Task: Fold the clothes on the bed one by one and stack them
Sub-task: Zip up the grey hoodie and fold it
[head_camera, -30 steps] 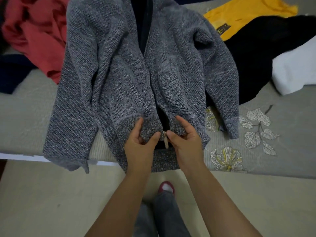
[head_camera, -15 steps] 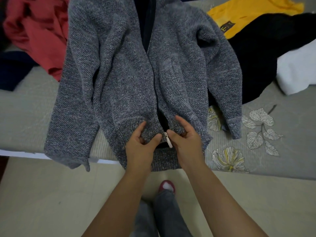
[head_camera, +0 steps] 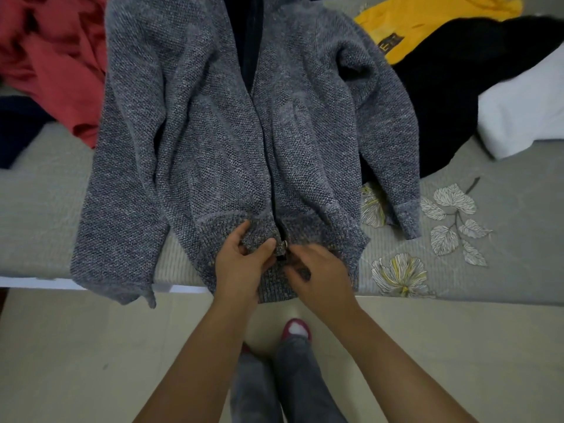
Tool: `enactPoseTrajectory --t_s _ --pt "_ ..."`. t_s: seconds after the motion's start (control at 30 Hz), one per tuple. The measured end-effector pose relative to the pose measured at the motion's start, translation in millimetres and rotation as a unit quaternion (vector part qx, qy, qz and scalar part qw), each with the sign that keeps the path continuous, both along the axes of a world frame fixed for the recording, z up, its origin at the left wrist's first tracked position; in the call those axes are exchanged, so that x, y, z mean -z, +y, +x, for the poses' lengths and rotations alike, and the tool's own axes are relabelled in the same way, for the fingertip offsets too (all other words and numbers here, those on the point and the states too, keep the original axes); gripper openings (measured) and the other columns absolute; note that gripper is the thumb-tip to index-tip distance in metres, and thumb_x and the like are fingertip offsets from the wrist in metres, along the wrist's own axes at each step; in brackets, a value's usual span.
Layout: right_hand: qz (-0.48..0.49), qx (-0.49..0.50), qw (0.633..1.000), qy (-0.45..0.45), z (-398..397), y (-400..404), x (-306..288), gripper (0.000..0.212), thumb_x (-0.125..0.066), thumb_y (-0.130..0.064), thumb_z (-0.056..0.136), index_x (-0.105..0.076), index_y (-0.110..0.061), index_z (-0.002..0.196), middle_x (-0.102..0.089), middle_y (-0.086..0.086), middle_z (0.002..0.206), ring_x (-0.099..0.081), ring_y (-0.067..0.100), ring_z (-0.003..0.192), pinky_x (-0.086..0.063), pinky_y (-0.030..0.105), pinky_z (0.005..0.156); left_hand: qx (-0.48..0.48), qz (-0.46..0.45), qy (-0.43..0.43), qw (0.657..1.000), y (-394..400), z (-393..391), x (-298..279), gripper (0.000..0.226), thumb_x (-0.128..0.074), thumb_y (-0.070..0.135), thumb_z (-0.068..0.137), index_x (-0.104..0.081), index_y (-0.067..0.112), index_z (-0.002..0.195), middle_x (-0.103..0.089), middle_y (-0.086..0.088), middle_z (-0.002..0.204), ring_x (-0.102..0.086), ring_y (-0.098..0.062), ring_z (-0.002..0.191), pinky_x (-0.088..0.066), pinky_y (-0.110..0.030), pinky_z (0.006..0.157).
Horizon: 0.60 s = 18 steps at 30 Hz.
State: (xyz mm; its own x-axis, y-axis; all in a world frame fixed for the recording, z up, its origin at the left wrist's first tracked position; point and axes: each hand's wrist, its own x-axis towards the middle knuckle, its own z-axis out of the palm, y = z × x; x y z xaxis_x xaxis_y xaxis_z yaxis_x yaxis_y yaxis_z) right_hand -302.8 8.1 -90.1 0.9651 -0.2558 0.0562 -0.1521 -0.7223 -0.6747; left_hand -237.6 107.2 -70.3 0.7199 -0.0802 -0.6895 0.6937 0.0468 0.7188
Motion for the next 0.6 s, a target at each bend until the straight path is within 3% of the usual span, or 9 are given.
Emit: enactPoseTrajectory --t_s 0.07,0.17,0.27,0.43,0.6 --pt "-0.026 -0.008 0.998 -0.049 0 -2 1 0.029 -0.049 -0.016 0.078 -0.070 0.004 0.084 -0.067 0.013 0.071 -0.065 0.023 0.059 -0.045 0.022 0.063 0.013 0.006 -0.004 1.000 3 0 2 0.060 -0.061 -0.002 0.081 -0.040 0.014 0.135 -0.051 -0.017 0.118 -0.061 -0.021 0.089 -0.056 -0.022 0.069" --pt "-0.032 -0.023 0.998 -0.059 3 -12 -1 0.027 -0.048 -0.014 0.080 -0.069 0.002 0.076 -0.064 0.011 0.065 -0.062 0.023 0.053 -0.044 0.023 0.057 0.066 0.036 -0.019 0.997 8 -3 7 0.070 -0.067 -0.003 0.076 -0.038 0.016 0.137 -0.051 -0.018 0.126 -0.052 -0.030 0.114 -0.047 -0.043 0.094" --pt "-0.075 -0.060 0.994 -0.060 9 -20 -2 0.027 -0.048 -0.019 0.079 -0.068 -0.005 0.069 -0.063 0.007 0.062 -0.060 0.022 0.053 -0.044 0.026 0.056 0.098 0.063 -0.014 0.993 12 -4 11 0.075 -0.071 -0.001 0.074 -0.036 0.016 0.139 -0.046 -0.016 0.133 -0.046 -0.030 0.122 -0.042 -0.048 0.099" --pt "-0.169 -0.059 0.979 -0.096 17 -15 2 0.024 -0.051 -0.021 0.078 -0.067 -0.014 0.061 -0.061 -0.002 0.059 -0.060 0.018 0.056 -0.034 0.035 0.086 0.116 0.065 0.005 0.991 19 -2 17 0.077 -0.071 0.001 0.075 -0.033 0.014 0.140 -0.045 -0.015 0.136 -0.045 -0.031 0.123 -0.041 -0.048 0.100" --pt "-0.177 -0.070 0.977 -0.100 25 -10 7 0.026 -0.050 -0.020 0.081 -0.065 -0.012 0.061 -0.059 0.000 0.060 -0.059 0.019 0.061 -0.031 0.036 0.094 0.124 0.078 -0.004 0.989 20 5 9 0.075 -0.069 0.000 0.076 -0.032 0.010 0.141 -0.045 -0.013 0.136 -0.046 -0.028 0.122 -0.040 -0.045 0.102"
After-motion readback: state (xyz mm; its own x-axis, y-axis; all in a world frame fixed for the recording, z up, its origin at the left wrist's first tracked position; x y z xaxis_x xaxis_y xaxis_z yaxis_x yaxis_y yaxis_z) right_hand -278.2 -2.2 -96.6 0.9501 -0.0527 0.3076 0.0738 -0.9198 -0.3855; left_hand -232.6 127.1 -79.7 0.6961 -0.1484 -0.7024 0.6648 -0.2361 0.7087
